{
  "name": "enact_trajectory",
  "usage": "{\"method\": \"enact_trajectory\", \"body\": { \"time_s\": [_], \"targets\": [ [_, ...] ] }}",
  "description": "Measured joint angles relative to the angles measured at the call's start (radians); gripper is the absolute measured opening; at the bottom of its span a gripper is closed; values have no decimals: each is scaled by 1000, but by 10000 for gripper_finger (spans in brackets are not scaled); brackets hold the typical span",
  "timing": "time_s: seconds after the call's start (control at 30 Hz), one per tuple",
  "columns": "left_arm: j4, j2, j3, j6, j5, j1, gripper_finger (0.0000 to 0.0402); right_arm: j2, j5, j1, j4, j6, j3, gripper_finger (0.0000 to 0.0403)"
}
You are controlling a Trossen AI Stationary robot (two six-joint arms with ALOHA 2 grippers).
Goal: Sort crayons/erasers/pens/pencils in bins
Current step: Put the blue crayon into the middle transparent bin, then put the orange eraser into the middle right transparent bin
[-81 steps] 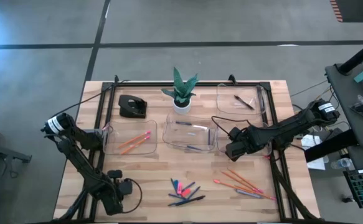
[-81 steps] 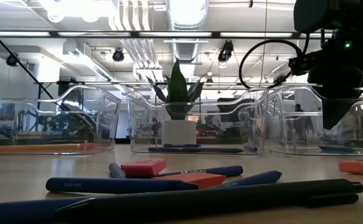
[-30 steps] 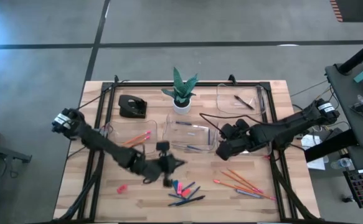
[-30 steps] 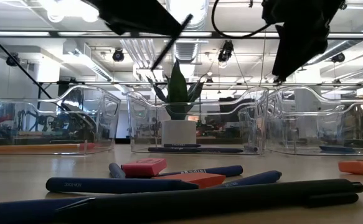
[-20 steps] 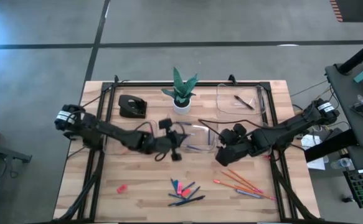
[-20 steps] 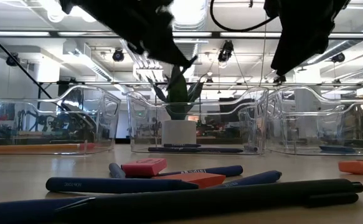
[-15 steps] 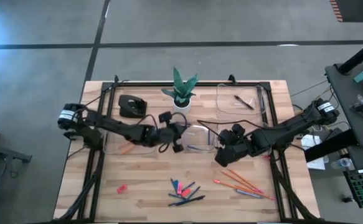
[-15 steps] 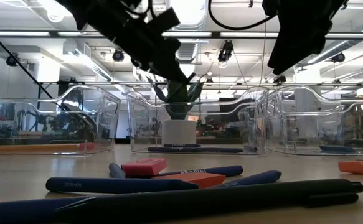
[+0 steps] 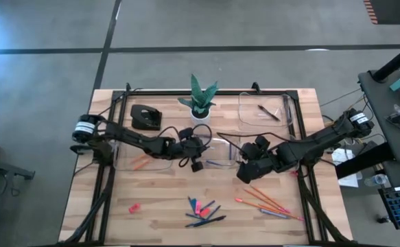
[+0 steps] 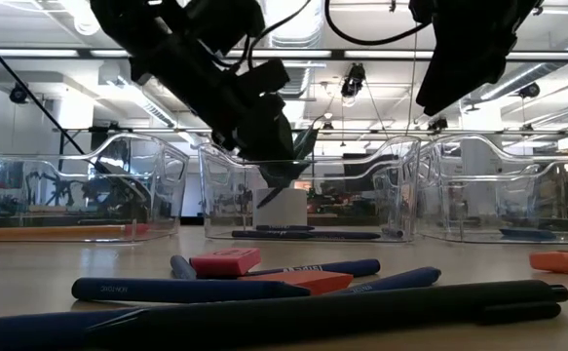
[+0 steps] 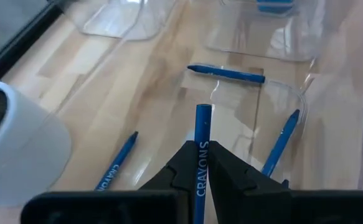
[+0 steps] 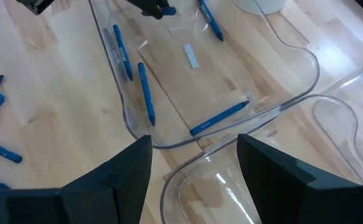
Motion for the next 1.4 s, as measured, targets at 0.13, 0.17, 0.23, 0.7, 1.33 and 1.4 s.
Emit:
{"method": "enact_trajectory", "body": {
  "time_s": [0.13,0.17,0.23,0.7,1.33,1.4],
  "targets": [
    [7,15,0,-1,4,0,19,0,1,0,0,-7,-2,226],
    [6,15,0,-1,6,0,19,0,1,0,-1,-7,-3,226],
    [7,15,0,0,13,0,19,0,1,0,0,-9,-4,226],
    [24,4,0,3,117,0,90,0,-18,0,0,11,-5,226],
    [23,-245,21,-37,195,-213,111,5,-185,214,5,281,-5,226],
    [-4,-256,20,-84,196,-270,111,20,-186,247,6,319,-5,226]
  ]
}}
